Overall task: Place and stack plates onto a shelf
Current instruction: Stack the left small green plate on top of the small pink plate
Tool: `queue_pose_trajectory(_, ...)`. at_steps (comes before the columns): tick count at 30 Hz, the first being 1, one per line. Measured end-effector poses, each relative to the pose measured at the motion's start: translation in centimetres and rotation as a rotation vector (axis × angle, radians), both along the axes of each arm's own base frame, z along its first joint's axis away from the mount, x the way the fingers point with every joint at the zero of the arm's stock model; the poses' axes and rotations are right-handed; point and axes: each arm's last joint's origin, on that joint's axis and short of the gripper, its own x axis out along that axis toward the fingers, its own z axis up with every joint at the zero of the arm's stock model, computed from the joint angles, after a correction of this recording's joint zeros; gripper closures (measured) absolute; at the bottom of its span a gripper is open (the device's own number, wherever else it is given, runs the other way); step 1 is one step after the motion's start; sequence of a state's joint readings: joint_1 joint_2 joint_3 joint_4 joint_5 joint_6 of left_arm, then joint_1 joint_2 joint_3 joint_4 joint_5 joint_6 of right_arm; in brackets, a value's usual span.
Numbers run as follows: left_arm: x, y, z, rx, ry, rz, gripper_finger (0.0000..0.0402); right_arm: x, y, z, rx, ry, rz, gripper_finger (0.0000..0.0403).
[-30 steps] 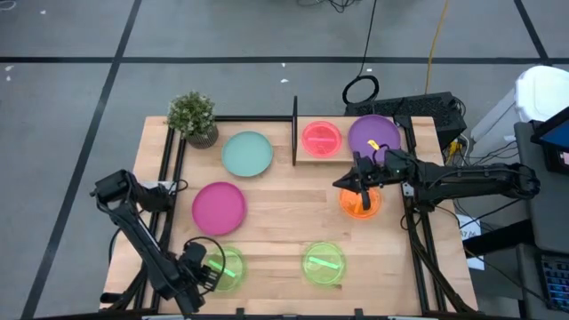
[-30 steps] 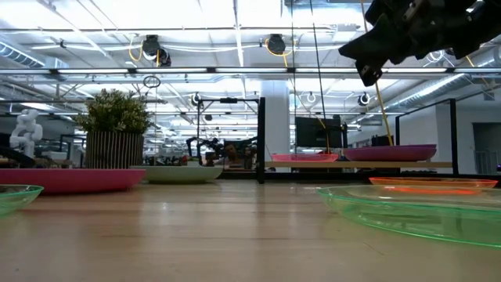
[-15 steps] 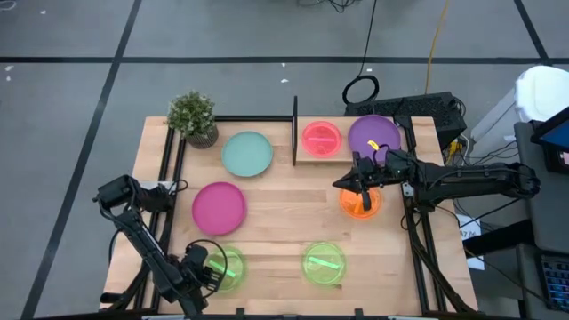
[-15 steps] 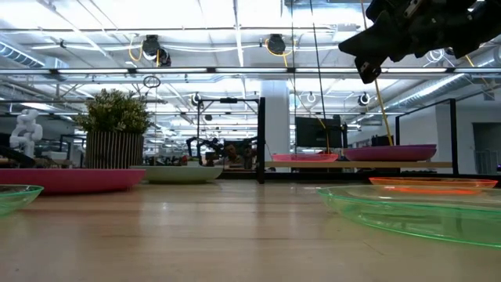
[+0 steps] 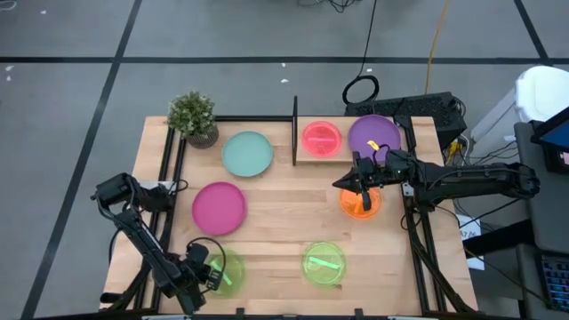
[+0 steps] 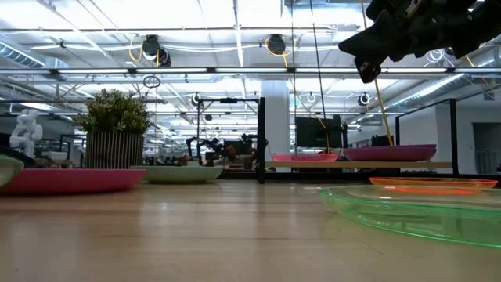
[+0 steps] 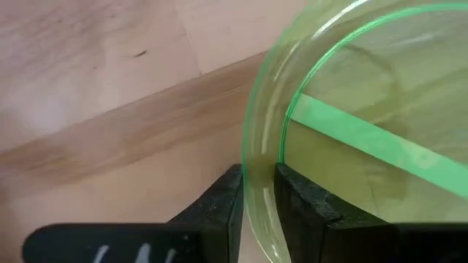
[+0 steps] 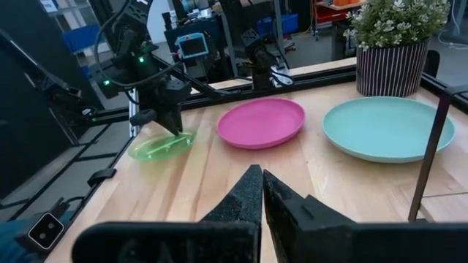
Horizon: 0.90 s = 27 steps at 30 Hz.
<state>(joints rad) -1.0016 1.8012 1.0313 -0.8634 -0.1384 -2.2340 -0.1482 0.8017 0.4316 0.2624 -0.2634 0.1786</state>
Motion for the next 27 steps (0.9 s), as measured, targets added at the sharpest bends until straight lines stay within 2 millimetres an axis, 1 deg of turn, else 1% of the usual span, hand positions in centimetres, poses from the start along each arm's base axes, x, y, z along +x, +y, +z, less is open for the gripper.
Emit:
queue_pose_trajectory(5, 0.0, 0.3, 0.0, 0.052, -0.035, -0.014, 0.0332, 0.0, 0.0, 0.0, -0.007, -0.001, 0.001, 0.0403)
queue_pose_trajectory(12, 0.2, 0.6, 0.1, 0.109, -0.088, -0.057, 0.0394, 0.0, 0.0, 0.0, -0.013, -0.001, 0.002, 0.0403)
queue_pose_trajectory(16, 0.4, 0.9, 0.1, 0.129, -0.093, -0.06, 0.0397, 0.0, 0.0, 0.0, -0.024, -0.002, 0.004, 0.0403)
queue_pose_trajectory(19, 0.5, 1.3, 0.5, 0.174, -0.078, -0.062, 0.0398, 0.0, 0.0, 0.0, -0.035, -0.003, 0.006, 0.0403)
queue_pose_trajectory(21, 0.7, 1.6, 1.2, 0.2, -0.093, -0.082, 0.0399, 0.0, 0.0, 0.0, -0.043, -0.004, 0.007, 0.0403)
queue_pose_trajectory(23, 1.0, 2.1, 2.4, 0.22, -0.131, -0.103, 0.0399, 0.0, 0.0, 0.0, -0.055, -0.006, 0.009, 0.0403)
queue_pose_trajectory(27, 1.8, 3.9, 5.2, 0.287, -0.248, -0.154, 0.04, 0.0, 0.0, 0.1, -0.081, -0.016, 0.013, 0.0403)
